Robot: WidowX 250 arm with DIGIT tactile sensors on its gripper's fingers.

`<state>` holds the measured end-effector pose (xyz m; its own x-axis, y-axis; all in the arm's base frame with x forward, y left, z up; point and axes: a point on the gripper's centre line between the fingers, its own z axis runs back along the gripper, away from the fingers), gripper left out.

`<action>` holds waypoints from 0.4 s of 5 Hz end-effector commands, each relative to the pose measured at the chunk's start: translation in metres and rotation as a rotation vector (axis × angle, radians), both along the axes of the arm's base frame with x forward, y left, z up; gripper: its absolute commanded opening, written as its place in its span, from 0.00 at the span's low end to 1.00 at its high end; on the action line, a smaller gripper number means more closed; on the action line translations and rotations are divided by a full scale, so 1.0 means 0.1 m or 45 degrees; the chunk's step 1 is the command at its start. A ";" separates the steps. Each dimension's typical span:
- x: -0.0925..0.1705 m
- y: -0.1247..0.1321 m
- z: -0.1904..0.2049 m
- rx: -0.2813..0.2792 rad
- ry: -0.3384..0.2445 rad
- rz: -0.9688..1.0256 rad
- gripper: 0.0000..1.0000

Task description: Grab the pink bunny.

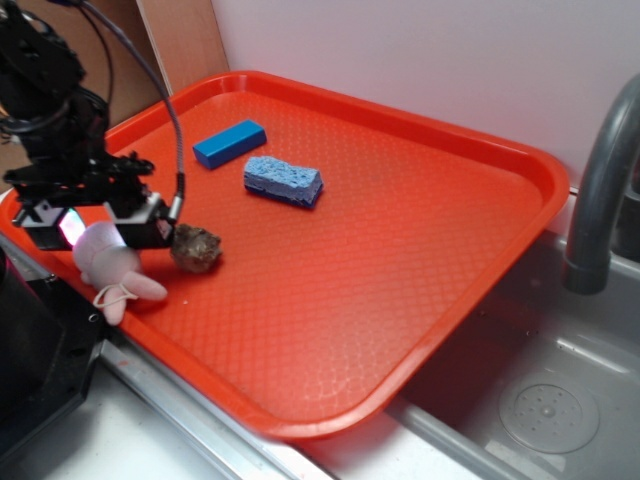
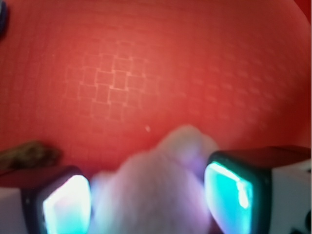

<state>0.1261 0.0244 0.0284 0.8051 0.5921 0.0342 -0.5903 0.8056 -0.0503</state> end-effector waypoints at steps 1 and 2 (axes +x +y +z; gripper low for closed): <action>0.03 -0.10 -0.07 0.009 0.040 -0.048 0.00; 0.04 -0.08 -0.01 -0.022 0.063 -0.101 0.00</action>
